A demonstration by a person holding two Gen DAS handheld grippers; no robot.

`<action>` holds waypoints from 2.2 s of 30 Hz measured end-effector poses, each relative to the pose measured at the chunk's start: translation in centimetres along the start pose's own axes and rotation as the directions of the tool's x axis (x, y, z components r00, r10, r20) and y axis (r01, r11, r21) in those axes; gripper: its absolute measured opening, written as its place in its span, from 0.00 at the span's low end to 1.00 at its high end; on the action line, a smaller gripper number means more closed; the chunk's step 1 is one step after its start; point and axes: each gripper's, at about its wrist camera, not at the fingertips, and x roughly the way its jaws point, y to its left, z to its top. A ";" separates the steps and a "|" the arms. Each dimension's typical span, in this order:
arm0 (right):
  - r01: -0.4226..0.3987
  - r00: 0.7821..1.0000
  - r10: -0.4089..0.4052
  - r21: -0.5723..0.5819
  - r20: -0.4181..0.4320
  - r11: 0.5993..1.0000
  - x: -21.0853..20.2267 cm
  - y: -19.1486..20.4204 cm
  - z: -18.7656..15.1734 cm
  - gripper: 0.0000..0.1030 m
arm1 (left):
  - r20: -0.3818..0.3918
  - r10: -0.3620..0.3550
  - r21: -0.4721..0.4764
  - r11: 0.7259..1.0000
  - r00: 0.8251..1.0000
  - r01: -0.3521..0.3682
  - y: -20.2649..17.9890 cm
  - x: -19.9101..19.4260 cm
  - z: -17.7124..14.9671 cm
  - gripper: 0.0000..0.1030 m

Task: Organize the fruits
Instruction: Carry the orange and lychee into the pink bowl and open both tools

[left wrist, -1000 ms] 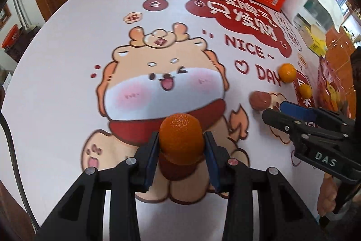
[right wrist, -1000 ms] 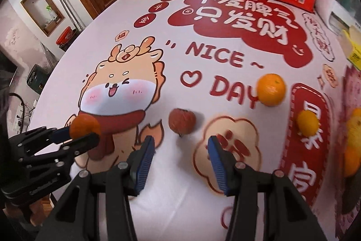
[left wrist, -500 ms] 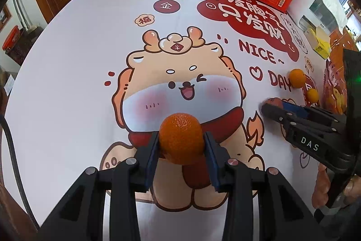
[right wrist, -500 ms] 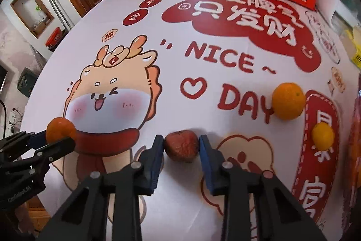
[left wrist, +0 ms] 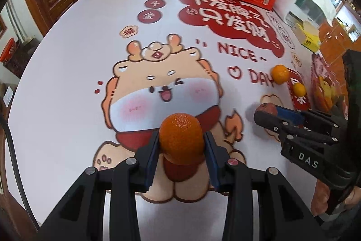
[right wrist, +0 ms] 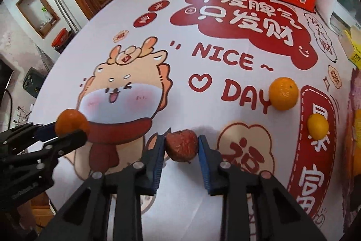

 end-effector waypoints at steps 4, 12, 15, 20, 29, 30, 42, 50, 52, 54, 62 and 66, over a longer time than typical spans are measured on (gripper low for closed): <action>-0.009 0.999 0.009 -0.001 0.032 1.000 -2.5 -0.5 -1.2 0.28 | 0.017 -0.017 0.039 0.999 1.000 0.017 -2.3 -1.2 -0.5 0.36; 0.037 0.992 -0.036 -0.001 0.124 0.999 -8.9 -3.3 -5.1 0.28 | 0.043 -0.086 0.152 0.985 0.995 0.079 -9.8 -3.3 -1.6 0.36; 0.065 0.985 -0.067 0.017 0.159 0.998 -11.4 -5.0 -6.6 0.28 | 0.051 -0.121 0.200 0.974 0.991 0.108 -12.9 -4.1 -1.9 0.36; 0.115 0.968 -0.127 0.067 0.216 0.991 -15.7 -8.1 -9.0 0.29 | 0.068 -0.179 0.295 0.943 0.981 0.152 -18.9 -5.9 -1.8 0.36; 0.133 0.923 -0.195 0.201 0.330 0.970 -24.3 -14.4 -10.1 0.28 | 0.142 -0.259 0.439 0.882 0.955 0.174 -27.4 -10.4 1.9 0.36; 0.134 0.915 -0.205 0.218 0.346 0.967 -25.4 -15.4 -10.1 0.28 | 0.155 -0.267 0.455 0.874 0.951 0.172 -28.5 -11.1 2.7 0.36; 0.195 0.843 -0.330 0.330 0.425 0.924 -30.5 -23.4 -4.1 0.29 | 0.213 -0.266 0.532 0.839 0.940 0.117 -35.0 -11.9 10.1 0.36; 0.176 0.885 -0.323 0.402 0.335 0.899 -25.0 -28.5 -0.7 0.29 | 0.153 -0.185 0.511 0.855 0.971 0.083 -36.1 -3.9 12.9 0.36; 0.175 0.902 -0.314 0.414 0.295 0.893 -22.7 -29.5 -0.4 0.29 | 0.126 -0.175 0.508 0.857 0.976 0.088 -36.3 -1.8 13.0 0.36; 0.175 0.918 -0.303 0.424 0.257 0.889 -20.4 -30.4 -0.3 0.29 | 0.103 -0.164 0.513 0.854 0.981 0.089 -36.8 0.3 13.1 0.36; 0.174 0.958 -0.259 0.464 0.125 0.869 -12.6 -33.5 -1.1 0.29 | 0.009 -0.107 0.547 0.833 0.994 0.085 -38.3 7.3 12.6 0.36; 0.170 0.965 -0.243 0.470 0.098 0.866 -10.9 -34.4 -1.1 0.29 | -0.024 -0.090 0.566 0.820 0.996 0.088 -39.0 9.4 12.1 0.37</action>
